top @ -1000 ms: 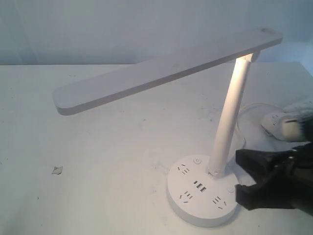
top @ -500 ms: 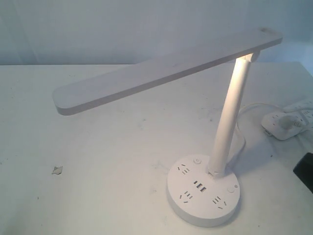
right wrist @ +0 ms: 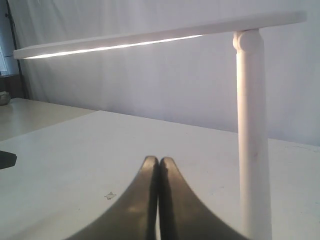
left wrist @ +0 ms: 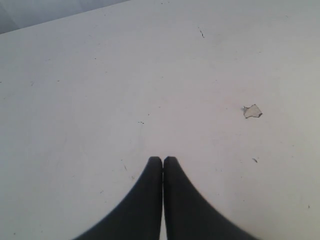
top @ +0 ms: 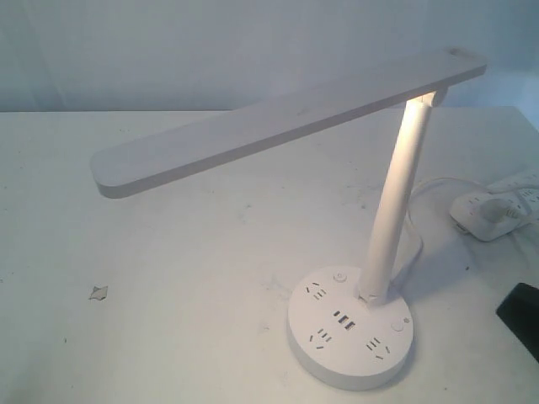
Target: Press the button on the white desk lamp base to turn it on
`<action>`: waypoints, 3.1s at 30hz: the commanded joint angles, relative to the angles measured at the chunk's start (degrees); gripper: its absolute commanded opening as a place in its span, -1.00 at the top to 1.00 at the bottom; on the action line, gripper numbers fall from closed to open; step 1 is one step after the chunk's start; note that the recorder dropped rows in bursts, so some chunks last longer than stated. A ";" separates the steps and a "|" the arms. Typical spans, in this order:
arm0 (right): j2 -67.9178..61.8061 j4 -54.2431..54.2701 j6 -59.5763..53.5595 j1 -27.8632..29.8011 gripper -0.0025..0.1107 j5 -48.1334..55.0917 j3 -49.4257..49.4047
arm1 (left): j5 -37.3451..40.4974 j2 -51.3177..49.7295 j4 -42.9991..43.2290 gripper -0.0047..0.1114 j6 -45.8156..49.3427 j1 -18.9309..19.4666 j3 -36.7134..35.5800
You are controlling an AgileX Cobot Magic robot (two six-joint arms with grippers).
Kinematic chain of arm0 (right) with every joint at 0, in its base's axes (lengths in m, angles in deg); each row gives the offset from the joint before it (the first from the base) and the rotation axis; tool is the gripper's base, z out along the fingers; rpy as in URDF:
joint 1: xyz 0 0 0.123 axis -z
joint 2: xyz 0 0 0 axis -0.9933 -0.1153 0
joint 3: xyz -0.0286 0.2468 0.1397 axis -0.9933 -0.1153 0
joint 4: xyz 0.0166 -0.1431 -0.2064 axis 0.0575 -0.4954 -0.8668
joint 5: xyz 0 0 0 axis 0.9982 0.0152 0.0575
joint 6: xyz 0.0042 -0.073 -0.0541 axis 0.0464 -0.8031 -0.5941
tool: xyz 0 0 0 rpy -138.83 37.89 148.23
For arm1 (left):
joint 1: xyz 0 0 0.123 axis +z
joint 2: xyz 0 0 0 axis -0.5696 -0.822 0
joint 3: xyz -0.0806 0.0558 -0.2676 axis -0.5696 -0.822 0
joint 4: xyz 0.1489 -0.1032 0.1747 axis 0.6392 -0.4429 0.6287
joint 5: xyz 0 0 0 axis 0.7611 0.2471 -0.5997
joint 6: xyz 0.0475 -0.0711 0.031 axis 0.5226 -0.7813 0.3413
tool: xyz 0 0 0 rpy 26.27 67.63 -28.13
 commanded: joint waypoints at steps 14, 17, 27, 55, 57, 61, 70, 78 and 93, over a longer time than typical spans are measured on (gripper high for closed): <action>0.39 0.22 0.35 0.29 0.96 -0.08 -0.27 | 0.04 0.22 -0.07 0.92 -0.06 0.03 -0.19; 0.55 0.22 0.35 3.72 0.96 -1.29 -0.27 | 0.04 0.22 -0.07 0.92 -0.06 0.03 -0.19; 0.55 0.22 0.35 33.62 0.96 -3.52 -0.27 | 0.04 0.22 -0.07 0.92 -0.06 0.03 -0.19; 0.55 0.08 0.35 39.34 0.96 -3.76 -0.27 | 0.04 0.22 -0.07 0.92 -0.06 0.03 -0.19; 0.55 0.08 0.35 39.34 0.96 -4.02 -0.27 | 0.04 0.22 -0.07 0.92 -0.06 0.03 -0.19; 0.55 0.08 0.35 39.34 0.96 -5.49 -0.46 | 0.04 0.22 -0.07 0.92 -0.06 0.03 -0.19; 0.55 0.30 -2.17 39.34 0.96 -6.31 -0.46 | 0.04 0.22 -0.07 0.92 -0.06 0.03 -0.19; 0.55 26.97 -42.29 39.34 0.96 -6.38 -0.46 | 0.04 0.22 -0.07 0.92 -0.06 0.03 -0.19; 0.55 100.32 -115.51 39.34 0.96 18.35 -0.46 | 0.04 0.22 -0.07 0.92 -0.06 0.03 -0.19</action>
